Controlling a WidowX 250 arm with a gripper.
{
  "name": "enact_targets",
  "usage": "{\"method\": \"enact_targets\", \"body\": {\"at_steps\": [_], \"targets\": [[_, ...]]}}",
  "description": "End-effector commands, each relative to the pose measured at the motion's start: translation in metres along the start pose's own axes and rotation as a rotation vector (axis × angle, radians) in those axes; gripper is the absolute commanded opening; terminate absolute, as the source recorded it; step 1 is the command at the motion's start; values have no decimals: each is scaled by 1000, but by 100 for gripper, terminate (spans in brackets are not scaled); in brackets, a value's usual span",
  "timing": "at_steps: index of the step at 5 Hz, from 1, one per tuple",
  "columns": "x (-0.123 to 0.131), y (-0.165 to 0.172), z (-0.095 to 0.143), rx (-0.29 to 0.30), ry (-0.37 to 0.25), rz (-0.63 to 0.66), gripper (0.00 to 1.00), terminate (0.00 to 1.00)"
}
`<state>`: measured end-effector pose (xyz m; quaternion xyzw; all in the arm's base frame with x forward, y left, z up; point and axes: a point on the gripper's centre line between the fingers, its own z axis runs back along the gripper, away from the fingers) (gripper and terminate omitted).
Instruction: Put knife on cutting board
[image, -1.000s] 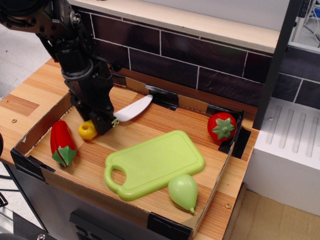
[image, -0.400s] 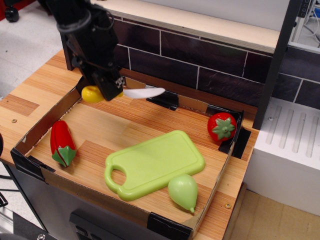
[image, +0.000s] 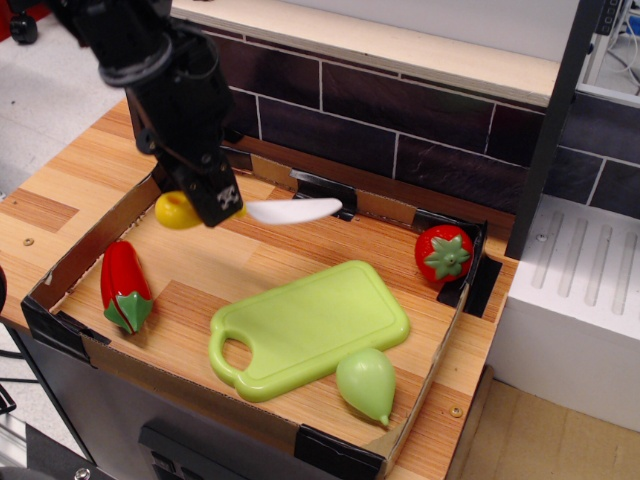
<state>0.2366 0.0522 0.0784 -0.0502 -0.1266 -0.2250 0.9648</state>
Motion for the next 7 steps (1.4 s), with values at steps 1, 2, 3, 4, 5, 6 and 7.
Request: {"method": "enact_targets", "body": {"at_steps": [1,2,3,4,5,6,7], "targets": [[-12,-21,-19,30,-5,-84,0,0],[-13,-32,-44,30,51,-69,0,0],[-15,-40,-63,50,75,-36,0,0],[-21,-40,-74,59,108,21,0,0],[-21,-36,-62,7,114,41,100,0],[-18,-34,-44,-12,92,72,100,0],[-9,-28,-21,-40,62,109,100,0]]}}
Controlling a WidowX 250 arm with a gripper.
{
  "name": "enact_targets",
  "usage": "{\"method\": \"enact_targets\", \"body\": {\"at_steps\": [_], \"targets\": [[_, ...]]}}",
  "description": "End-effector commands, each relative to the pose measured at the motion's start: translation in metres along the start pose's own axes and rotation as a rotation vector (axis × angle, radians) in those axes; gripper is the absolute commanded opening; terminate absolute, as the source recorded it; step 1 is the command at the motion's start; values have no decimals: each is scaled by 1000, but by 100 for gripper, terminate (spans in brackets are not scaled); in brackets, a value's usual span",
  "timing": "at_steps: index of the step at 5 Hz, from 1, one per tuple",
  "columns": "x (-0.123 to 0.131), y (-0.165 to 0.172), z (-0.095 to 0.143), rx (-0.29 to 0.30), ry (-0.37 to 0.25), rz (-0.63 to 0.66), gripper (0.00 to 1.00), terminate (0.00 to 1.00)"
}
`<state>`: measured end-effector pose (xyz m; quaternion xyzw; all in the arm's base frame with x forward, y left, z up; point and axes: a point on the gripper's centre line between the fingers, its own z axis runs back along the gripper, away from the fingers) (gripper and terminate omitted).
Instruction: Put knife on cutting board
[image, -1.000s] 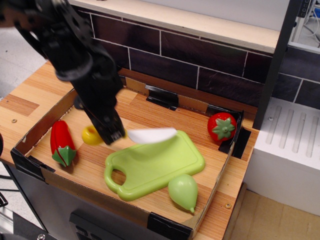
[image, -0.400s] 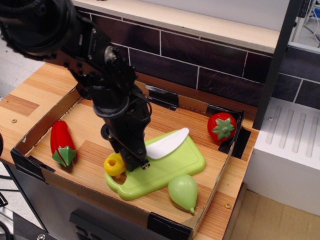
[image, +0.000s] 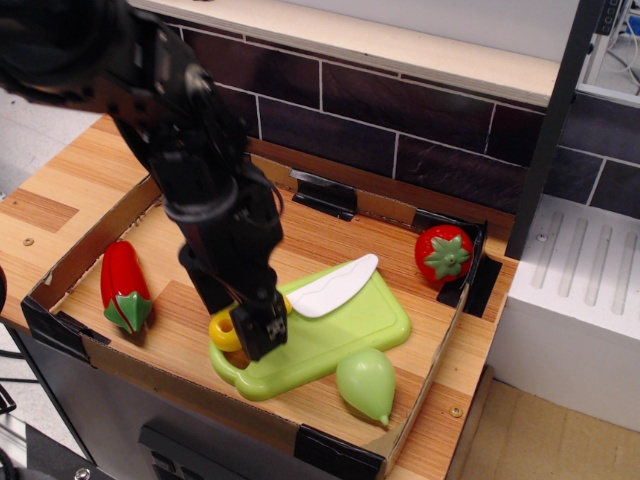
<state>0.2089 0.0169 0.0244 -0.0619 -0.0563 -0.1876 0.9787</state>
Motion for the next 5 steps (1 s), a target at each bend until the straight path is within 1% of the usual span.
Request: {"method": "enact_targets", "body": {"at_steps": [1,2,3,4,5], "targets": [[21,22,59,85,-170,109,100,0],[32,40,87,168,-230,259,100,0],[39,63,108,274,-219,452,100,0],[39,63,108,274,-219,452,100,0],[39,63,108,274,-219,452,100,100]]}}
